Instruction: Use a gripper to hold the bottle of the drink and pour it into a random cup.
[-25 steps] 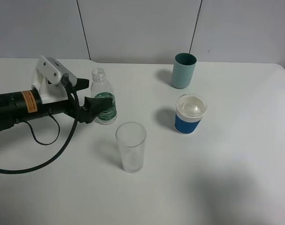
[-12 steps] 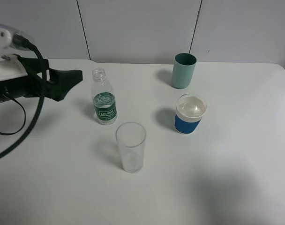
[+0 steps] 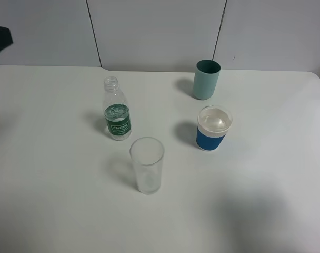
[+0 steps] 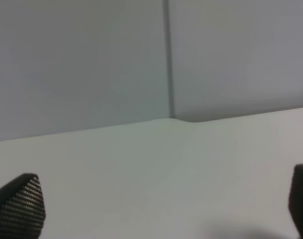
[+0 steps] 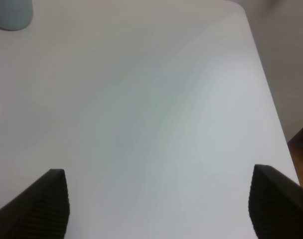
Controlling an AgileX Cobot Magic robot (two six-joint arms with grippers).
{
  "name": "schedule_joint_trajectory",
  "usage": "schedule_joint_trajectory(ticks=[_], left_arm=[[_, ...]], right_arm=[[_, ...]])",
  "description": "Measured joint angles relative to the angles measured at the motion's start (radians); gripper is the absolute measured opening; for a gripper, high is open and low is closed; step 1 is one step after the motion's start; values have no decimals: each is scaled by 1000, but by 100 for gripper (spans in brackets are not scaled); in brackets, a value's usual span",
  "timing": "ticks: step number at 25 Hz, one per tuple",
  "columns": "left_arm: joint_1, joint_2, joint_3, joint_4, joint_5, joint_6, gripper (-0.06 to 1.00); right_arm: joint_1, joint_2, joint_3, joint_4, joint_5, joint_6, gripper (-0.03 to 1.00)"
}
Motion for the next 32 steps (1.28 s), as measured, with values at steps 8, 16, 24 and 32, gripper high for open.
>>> schedule_joint_trajectory(ticks=[8, 16, 24, 32], left_arm=[[0, -134, -129, -157, 333, 235, 99], [4, -313, -139, -360, 460, 373, 99], [176, -485, -139, -500, 547, 442, 99], [222, -669, -140, -541, 705, 471, 99]], right_arm=[[0, 0, 0, 0, 0, 0, 74], [0, 0, 0, 0, 0, 0, 74], [0, 0, 0, 0, 0, 0, 74], [0, 0, 0, 0, 0, 0, 74]])
